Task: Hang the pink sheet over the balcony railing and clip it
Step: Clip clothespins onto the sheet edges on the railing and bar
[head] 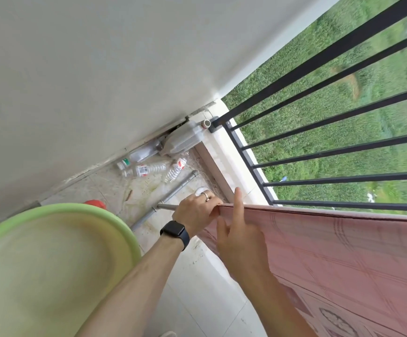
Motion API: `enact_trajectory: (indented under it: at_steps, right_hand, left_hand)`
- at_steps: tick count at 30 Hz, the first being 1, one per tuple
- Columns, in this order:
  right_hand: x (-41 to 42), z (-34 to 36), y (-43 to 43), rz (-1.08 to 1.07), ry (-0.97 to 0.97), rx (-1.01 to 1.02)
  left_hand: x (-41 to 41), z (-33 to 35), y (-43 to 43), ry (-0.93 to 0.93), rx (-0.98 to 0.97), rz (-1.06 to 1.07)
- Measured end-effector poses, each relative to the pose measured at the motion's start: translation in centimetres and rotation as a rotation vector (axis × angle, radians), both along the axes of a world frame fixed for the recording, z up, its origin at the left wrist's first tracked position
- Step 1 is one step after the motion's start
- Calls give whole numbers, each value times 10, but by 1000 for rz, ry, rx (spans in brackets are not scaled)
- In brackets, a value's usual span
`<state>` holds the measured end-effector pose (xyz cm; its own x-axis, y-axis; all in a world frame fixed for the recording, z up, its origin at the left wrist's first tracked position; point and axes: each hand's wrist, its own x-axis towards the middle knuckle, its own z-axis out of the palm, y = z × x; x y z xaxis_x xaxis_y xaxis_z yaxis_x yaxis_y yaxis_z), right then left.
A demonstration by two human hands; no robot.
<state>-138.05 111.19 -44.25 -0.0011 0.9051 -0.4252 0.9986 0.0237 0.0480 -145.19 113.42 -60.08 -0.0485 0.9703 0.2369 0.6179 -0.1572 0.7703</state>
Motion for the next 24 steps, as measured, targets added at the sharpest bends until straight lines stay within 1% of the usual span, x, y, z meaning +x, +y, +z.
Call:
enact_trajectory:
  at_steps: [3, 6, 8, 10, 12, 13, 15, 18, 19, 21, 24]
  right_hand:
    - [-3, -13, 11, -6, -147, 12]
    - [0, -15, 9, -6, -202, 54]
    - [6, -23, 6, 12, -126, 134]
    - [12, -33, 4, -2, -9, 209]
    - [16, -41, 1, -61, 91, 230]
    - [18, -43, 1, -95, 142, 235]
    - [20, -45, 1, -154, 216, 238]
    - [22, -44, 1, -176, 271, 209]
    - [23, -44, 1, -180, 278, 196]
    - [24, -43, 1, -167, 270, 179]
    - [25, -36, 0, -132, 235, 150]
  left_hand:
    - [4, -3, -6, -42, 50, 83]
    - [7, -3, -14, -106, 1, 123]
    - [9, -1, -18, -165, -69, 130]
    - [8, 5, -20, -252, -193, 123]
    - [0, 16, -21, -333, -347, 47]
    - [-4, 20, -23, -346, -381, -5]
    - [-15, 28, -24, -358, -386, -88]
    - [-23, 35, -18, -373, -410, -144]
    - [-23, 36, -14, -341, -422, -160]
    - [-22, 37, -7, -272, -387, -163]
    - [-18, 34, 0, -221, -338, -163]
